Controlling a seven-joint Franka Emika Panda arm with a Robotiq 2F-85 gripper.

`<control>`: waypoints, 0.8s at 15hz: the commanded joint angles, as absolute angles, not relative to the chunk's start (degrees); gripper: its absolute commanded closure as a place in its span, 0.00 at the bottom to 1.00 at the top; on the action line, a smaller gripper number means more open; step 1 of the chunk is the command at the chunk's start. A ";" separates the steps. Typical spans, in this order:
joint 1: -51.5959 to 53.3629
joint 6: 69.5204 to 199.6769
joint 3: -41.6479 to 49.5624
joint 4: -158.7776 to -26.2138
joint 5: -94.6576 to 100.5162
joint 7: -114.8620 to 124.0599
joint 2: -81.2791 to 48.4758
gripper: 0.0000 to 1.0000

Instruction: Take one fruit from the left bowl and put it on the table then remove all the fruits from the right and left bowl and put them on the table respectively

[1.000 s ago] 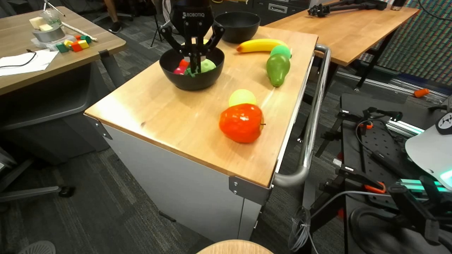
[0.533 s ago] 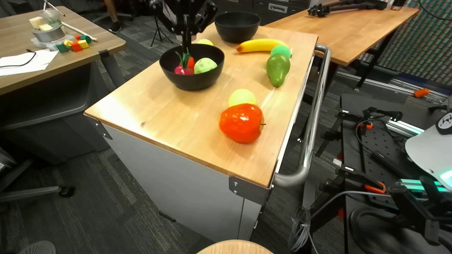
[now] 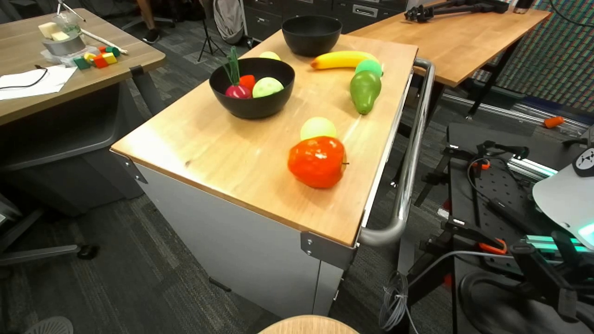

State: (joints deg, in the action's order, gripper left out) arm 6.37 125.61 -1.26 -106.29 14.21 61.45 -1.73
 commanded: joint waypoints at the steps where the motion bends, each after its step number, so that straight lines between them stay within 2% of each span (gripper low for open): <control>1: 4.53 125.15 -1.47 -106.86 12.49 59.86 -0.47 0.55; 4: 3.68 125.76 -1.49 -106.28 7.77 57.16 -3.29 0.30; 8: 3.55 124.91 -1.39 -104.99 3.24 55.01 -7.89 0.01; 12: 3.83 124.14 -1.44 -103.63 -0.29 53.03 -12.32 0.00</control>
State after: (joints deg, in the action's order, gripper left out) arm 3.92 125.22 -1.27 -106.53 2.80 55.72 -9.33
